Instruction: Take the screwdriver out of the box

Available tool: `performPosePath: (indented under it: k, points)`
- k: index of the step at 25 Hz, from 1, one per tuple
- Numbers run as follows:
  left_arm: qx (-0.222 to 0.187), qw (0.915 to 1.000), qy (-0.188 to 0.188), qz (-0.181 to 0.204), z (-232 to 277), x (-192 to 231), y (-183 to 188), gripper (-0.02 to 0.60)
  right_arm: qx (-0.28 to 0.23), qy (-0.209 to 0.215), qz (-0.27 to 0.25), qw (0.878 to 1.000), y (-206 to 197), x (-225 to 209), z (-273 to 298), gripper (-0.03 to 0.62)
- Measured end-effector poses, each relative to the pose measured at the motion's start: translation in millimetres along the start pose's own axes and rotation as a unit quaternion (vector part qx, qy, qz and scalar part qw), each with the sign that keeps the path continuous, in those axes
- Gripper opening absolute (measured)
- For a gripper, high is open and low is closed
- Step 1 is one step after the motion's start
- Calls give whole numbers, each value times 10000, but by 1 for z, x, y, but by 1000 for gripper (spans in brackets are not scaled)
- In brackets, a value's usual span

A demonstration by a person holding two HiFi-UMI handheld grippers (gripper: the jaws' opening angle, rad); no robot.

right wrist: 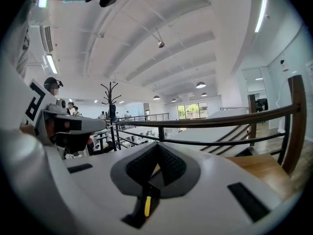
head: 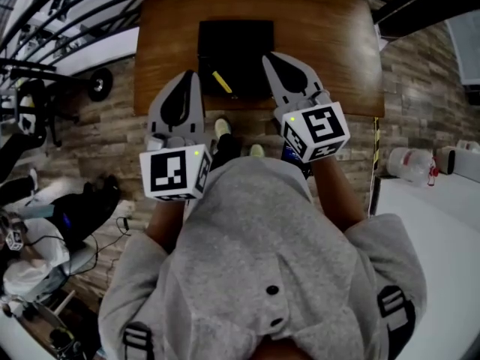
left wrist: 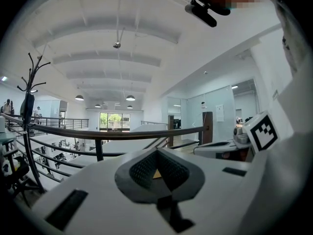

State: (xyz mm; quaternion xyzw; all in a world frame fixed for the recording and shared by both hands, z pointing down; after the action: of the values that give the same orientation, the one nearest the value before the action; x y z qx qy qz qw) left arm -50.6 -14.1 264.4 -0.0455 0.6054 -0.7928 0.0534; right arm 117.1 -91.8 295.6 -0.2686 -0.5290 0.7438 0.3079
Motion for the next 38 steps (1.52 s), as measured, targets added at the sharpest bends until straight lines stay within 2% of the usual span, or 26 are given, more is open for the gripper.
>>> performPosePath:
  k: [6, 12, 19, 24, 31, 38]
  points:
    - [64, 9999, -20, -87, 33, 40, 7, 12, 143, -18, -13, 9999, 13, -4, 48, 14]
    - [117, 9997, -167, -158, 66, 54, 13, 12, 273, -90, 18, 9996, 19, -21, 72, 14]
    - [161, 9990, -327, -245, 92, 84, 16, 12, 437, -172, 66, 9989, 26, -22, 106, 14]
    - [154, 9987, -405, -280, 103, 108, 17, 12, 517, -215, 111, 9984, 32, -16, 128, 14]
    - [162, 9981, -499, -334, 110, 138, 17, 12, 609, 1, 390, 9974, 38, -3, 153, 14]
    - [243, 9970, -569, -458, 120, 164, 5, 12, 1000, -29, 395, 9942, 26, 2, 177, 14]
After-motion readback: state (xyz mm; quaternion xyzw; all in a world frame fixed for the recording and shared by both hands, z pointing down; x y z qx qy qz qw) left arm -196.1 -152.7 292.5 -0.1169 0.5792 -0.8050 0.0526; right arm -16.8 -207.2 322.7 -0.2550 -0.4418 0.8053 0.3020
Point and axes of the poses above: the fingertips, and each gripper's own axes: z forward along the fingers, x to its left, y out of its top, the point moved 6 cm from there along -z, backward along the fingers, and after that the axes turned 7 degrees about x, right-handed, at the moved point
